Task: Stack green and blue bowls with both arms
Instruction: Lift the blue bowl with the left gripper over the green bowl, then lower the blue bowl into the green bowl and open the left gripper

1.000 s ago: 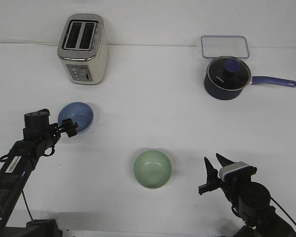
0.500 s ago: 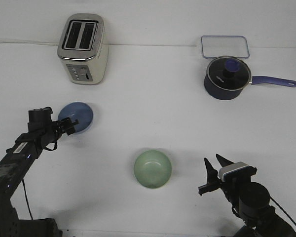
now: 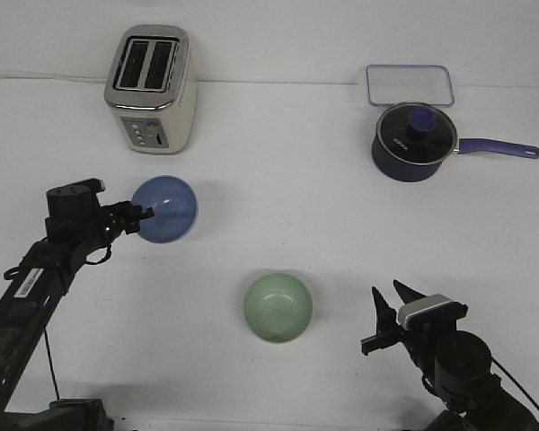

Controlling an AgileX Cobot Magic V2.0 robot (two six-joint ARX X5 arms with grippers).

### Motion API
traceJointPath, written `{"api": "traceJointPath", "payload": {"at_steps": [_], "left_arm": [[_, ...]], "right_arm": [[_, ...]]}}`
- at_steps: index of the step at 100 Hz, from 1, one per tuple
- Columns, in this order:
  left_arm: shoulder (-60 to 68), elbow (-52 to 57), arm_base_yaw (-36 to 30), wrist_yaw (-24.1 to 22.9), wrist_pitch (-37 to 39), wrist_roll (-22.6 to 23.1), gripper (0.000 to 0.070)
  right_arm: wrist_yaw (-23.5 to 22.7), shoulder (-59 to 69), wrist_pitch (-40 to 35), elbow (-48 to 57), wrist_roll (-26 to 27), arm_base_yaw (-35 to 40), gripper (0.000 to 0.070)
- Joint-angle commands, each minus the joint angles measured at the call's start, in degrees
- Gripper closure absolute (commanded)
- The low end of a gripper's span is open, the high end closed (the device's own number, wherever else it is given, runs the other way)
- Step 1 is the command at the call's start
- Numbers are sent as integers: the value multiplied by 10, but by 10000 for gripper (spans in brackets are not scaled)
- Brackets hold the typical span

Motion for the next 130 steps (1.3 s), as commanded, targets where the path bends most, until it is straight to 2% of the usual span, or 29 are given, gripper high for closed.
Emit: {"api": "traceJointPath", "payload": {"at_steps": [1,30,52,72,102,107,120,123,130], "left_arm": [[-16,14,-23,20,-14,11,687],[-70,26,-218,24,-61,11,687],[-27,26,-359,-32,-65,12,687],[31,26,-410,-58,-64,14,687],[77,26,-433,-58,-58,18,681],[76,26,-433,-58,-54,18,643],[67,26,-428,-59,-47,18,380],[62,26,-424,-59,-45,18,351],[47,26,-412,-60,-37,21,349]], "right_arm": [[2,0,5,3,-1,4,432],[2,0,5,3,-1,4,432],[2,0,5,3,-1,4,432],[2,0,2,3,-1,4,432],[2,0,1,3,-1,4,432],[2,0,1,3,-1,4,432],[2,0,1,3,-1,4,432],[2,0,1,3,-1,4,432],[3,0,1,3,-1,4,432]]}}
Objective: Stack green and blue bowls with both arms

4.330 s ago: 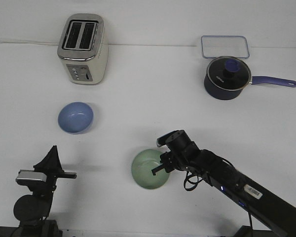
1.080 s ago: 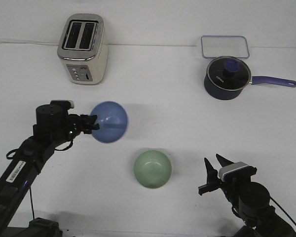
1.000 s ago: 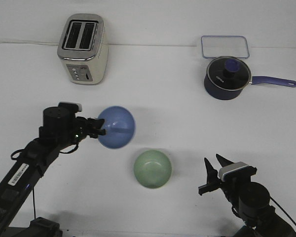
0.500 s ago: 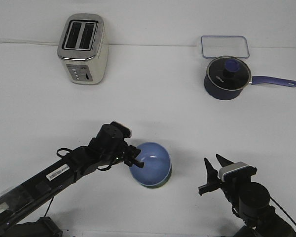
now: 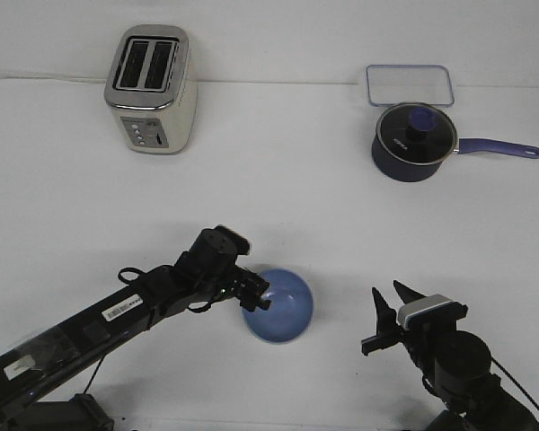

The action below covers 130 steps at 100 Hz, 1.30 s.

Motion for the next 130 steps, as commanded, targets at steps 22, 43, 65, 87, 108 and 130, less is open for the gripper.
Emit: {"api": "traceJointPath", "payload": {"at_steps": [22,43,65,87,108,130], "left_arm": [[-105,11,78,-85,24,38,356],[-206,11,173,-151,14,87,700],[-325,-38,241,-160,0,111,688],[-538,-230,259,-170,137,149,688],[-653,-296,267,-181,140,147,688],[-676,-296,267,-180,143,147,686]], "right_arm": [[32,0,5,3,-5,4,432],[66,-1,9,3,-5,4,561],[74,-72,2,-3,-5,5,700],[77,-213,57,-80,-15,5,700],[130,-235,66,-89,-16,4,700],[132,-235,74,-89,-16,4,700]]}}
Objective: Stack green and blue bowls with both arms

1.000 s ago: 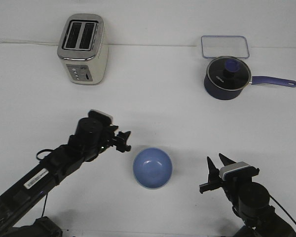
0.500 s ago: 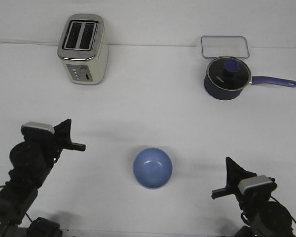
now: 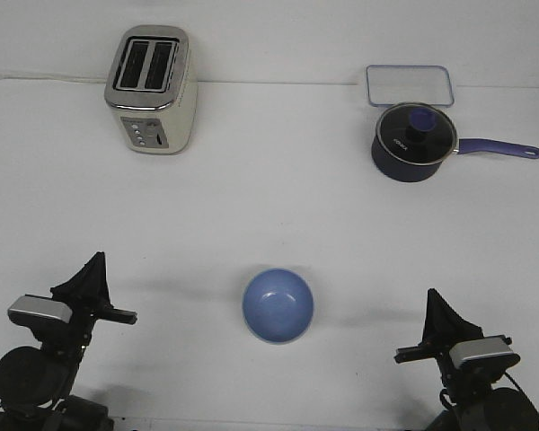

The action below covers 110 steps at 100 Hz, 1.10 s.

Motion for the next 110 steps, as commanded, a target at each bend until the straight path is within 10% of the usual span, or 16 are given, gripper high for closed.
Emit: {"api": "traceJointPath", "payload": {"at_steps": [1,65,110], "left_arm": [[-2,5,0,-2,9,9,686],[-4,-3,12,-2,18,26,686],[-124,-210,117,63,78,-6,686]], "right_arm": [[2,-3,7,5,-6,4,700],[2,-3,7,5,-6,4,700],[2,-3,7,5,-6,4,700]]}}
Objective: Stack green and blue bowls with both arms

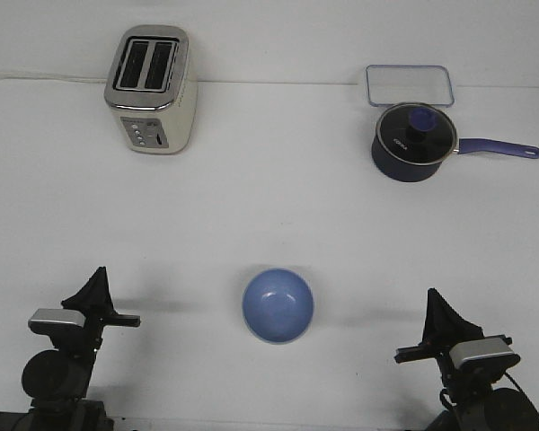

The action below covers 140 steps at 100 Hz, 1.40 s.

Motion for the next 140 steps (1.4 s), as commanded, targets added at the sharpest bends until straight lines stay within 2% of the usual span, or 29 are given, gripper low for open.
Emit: {"api": "traceJointPath", "payload": {"at_steps": [1,22,118,128,140], "left_arm": [[-6,-15,2,1,17,-7,686],[-6,-58,5,1,43,-11,686],[-5,-57,5,1,41,-11,686],[-5,-57,5,1,41,-11,686],[-5,-57,5,1,41,-11,686]], "right_arm": [[2,-3,5,5,-4,4,700],[2,-3,7,5,-4,4,700],[2,-3,14,5,-7,4,700],[3,-3,13,2,-61,-9,700],[-20,-3,31,-28,-125,-76,700]]}}
